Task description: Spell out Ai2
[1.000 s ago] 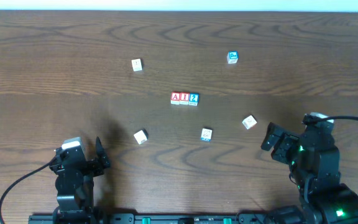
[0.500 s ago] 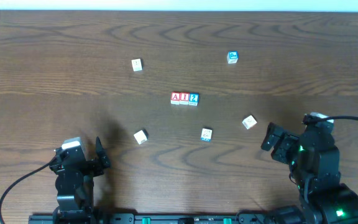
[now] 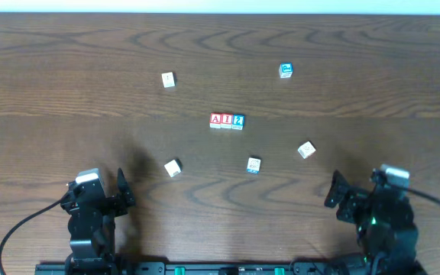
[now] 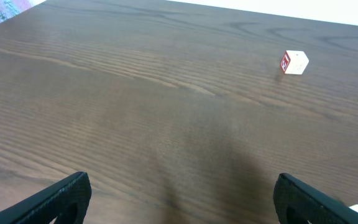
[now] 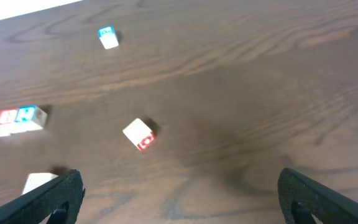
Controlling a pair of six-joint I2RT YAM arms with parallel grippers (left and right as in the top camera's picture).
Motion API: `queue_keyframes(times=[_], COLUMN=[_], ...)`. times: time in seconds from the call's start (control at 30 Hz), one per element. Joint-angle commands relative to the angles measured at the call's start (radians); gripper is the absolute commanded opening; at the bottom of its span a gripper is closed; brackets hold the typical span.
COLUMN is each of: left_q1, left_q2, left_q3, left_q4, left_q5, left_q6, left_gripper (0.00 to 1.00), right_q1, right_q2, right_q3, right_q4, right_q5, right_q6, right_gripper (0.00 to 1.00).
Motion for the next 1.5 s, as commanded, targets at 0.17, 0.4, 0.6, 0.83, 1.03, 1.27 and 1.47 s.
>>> queue_keyframes(times=[0.17, 0.4, 0.6, 0.83, 1.03, 1.27, 1.47], left_q1=[0.002, 0.002, 0.002, 0.002, 0.002, 0.002, 0.002], left_q2=[-0.007, -0.007, -0.007, -0.007, -0.007, -0.007, -0.007], left_q3=[-0.021, -0.021, -0.021, -0.021, -0.021, -0.021, -0.021], left_q4=[-0.001, -0.001, -0.001, -0.001, -0.001, -0.001, -0.001], left_q5=[-0.018, -0.018, -0.018, -0.018, -0.018, -0.018, -0.018], left_q6=[-0.008, -0.008, -0.008, -0.008, -0.008, -0.008, -0.008], left_gripper=[0.95, 0.95, 0.95, 0.95, 0.95, 0.95, 0.95], right_q1=[-0.045, -0.045, -0.045, -0.045, -0.045, -0.045, -0.045], right_q2=[-0.216, -0.268, -0.268, -0.267, -0.267, -0.267, -0.267], right_q3=[-0.173, -0.273, -0.34, -0.35, -0.35, -0.35, -0.35], right_q4=[0.007, 0.008, 0.012, 0.021, 0.021, 0.021, 0.021], right_q5=[0.01, -0.006, -0.044, -0.065, -0.065, -0.065, -0.065], right_q6=[-0.039, -0.031, -0.03, -0.031, -0.031, -0.031, -0.031], right_gripper=[0.99, 0.99, 0.99, 0.99, 0.99, 0.99, 0.99])
